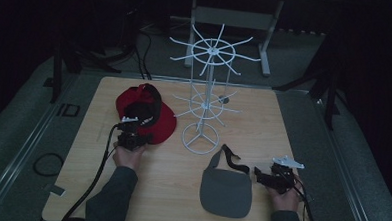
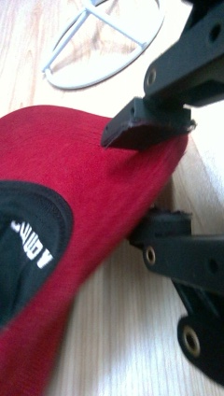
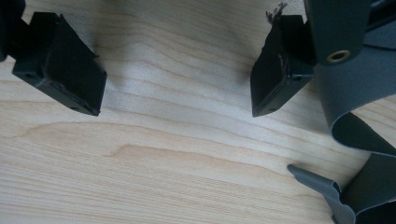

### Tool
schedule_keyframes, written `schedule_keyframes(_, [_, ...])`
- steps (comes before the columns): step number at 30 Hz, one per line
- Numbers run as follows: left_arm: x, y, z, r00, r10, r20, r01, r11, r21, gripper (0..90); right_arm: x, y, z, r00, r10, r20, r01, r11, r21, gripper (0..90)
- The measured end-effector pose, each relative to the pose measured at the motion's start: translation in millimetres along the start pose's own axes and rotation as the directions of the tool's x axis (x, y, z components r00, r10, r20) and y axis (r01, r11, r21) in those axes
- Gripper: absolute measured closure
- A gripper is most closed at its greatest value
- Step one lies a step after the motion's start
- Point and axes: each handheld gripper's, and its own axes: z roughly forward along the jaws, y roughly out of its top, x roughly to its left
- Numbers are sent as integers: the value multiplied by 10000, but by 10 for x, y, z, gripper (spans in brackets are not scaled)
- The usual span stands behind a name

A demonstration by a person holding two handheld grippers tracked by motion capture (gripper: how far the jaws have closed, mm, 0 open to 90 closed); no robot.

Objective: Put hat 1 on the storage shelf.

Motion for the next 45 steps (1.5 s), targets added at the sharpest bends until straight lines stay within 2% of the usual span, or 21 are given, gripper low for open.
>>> schedule_keyframes(5, [58, 37, -52, 9999, -87, -65, 87, 9999, -51, 717, 0, 0, 0, 10000, -6, -1, 6, 10000, -1, 184])
schedule_keyframes(11, [120, 53, -95, 9992, -347, 206, 352, 9991, -223, 770, 0, 0, 0, 10000, -7, -1, 7, 10000, -2, 184])
schedule_keyframes(15, [134, 88, -162, 9985, -383, 383, 403, 9978, -526, 834, 0, 0, 0, 10000, -9, -1, 9, 10000, -2, 183])
schedule_keyframes(17, [136, 97, -183, 9986, -325, 406, 350, 9975, -614, 859, 0, -1, 0, 10000, -15, -1, 15, 10000, -4, 183])
schedule_keyframes(18, [117, 112, -216, 9994, -33, 330, 58, 9973, -737, 860, 0, -1, 0, 10000, -14, -2, 14, 10000, -3, 184])
schedule_keyframes(19, [107, 112, -225, 9995, 69, 298, -44, 9967, -810, 861, 0, -1, 0, 10000, -15, -3, 15, 10000, -3, 183])
schedule_keyframes(28, [99, 121, -307, 9991, 361, -232, -388, 9909, -1287, 865, 0, -1, 0, 10000, -17, -5, 17, 10000, -4, 184])
schedule_keyframes(33, [116, 148, -396, 9991, 350, -247, -385, 9860, -1620, 865, 0, -1, 0, 10000, -18, -5, 18, 10000, -4, 183])
schedule_keyframes(34, [121, 163, -444, 9992, 341, -196, -371, 9828, -1810, 865, 0, 0, 0, 10000, -19, -9, 19, 10000, 0, 184])
schedule_keyframes(40, [127, 214, -564, 9989, 427, -201, -461, 9754, -2156, 864, 0, -1, 0, 10000, -19, -4, 19, 10000, -4, 183])
schedule_keyframes(45, [101, 274, -707, 9981, 579, -234, -619, 9653, -2537, 864, 0, -1, 0, 10000, -20, -4, 20, 10000, -2, 183])
